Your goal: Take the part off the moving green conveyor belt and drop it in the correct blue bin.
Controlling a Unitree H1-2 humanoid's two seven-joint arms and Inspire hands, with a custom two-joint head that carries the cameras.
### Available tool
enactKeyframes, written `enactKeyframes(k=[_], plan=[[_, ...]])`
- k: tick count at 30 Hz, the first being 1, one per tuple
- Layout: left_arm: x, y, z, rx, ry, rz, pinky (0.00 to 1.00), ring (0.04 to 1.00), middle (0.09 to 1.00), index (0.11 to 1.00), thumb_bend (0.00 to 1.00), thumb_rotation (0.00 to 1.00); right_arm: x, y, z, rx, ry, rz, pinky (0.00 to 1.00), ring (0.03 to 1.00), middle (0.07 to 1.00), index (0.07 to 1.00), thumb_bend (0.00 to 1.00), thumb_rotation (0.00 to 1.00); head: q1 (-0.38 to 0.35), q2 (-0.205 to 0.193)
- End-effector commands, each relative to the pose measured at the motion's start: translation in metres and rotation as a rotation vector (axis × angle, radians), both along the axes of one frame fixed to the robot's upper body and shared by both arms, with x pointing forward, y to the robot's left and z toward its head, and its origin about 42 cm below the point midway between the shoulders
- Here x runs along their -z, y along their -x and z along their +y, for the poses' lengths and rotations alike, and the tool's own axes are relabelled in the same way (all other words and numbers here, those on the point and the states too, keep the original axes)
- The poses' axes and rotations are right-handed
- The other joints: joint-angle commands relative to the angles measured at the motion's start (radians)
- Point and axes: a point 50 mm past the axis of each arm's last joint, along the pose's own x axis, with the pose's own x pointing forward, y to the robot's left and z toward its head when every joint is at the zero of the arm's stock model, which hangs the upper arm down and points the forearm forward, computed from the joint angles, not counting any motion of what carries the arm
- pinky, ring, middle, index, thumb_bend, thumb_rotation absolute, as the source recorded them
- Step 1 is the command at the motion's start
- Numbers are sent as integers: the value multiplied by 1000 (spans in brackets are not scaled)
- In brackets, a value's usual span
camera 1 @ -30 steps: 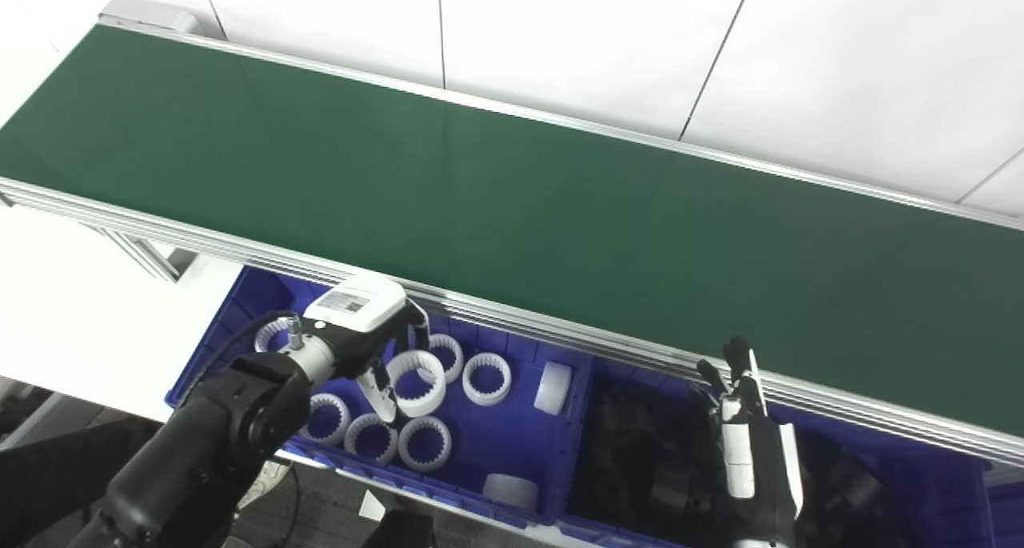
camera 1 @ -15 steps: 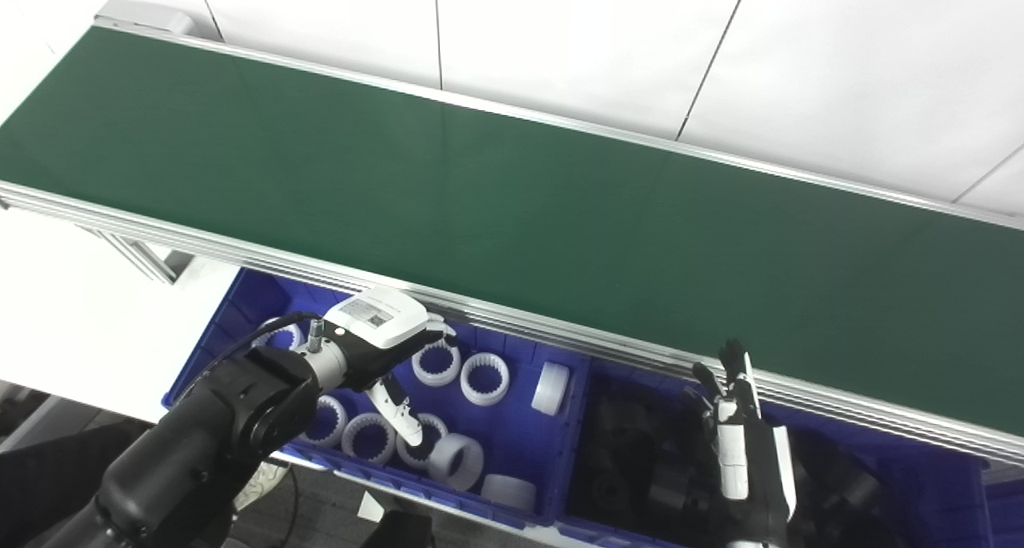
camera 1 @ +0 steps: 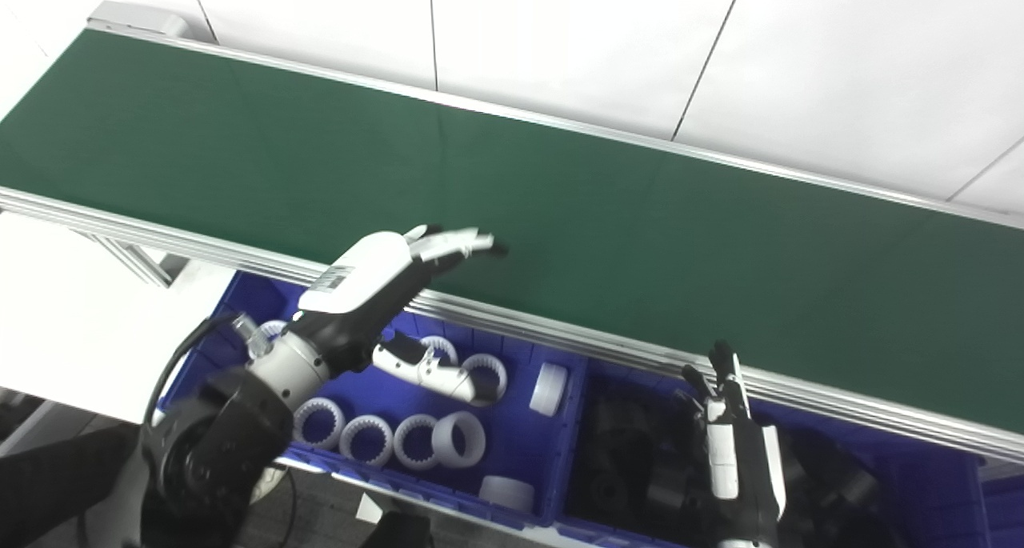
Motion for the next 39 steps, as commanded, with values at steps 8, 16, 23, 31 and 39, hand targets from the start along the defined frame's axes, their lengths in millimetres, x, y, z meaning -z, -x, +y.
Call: enactKeyframes(k=[8,16,23,31,39], plan=[[55,5,-26,6,285,184,1000,1000,1000,1000,784,728,0,-16,42,58,37,-115,833,889,981,1000,784,1000,-194,-54],[96,-11,-8,44,202,149,975,1000,1000,1000,818,717,15,-22,65,131,45,-139,836,906,1000,1000,798,1000,-361,-124],[109,-14,9,62,182,150,994,1000,1000,1000,805,721,23,-29,85,138,72,-138,939,938,1000,1000,769,1000,-447,-154],[108,-6,10,-13,211,97,1000,1000,1000,1000,769,749,27,-27,87,138,63,-142,954,956,1000,1000,785,1000,-431,-159],[99,13,5,-92,228,36,1000,1000,1000,1000,685,818,26,-14,75,136,84,-152,935,939,1000,1000,753,1000,-342,-152]])
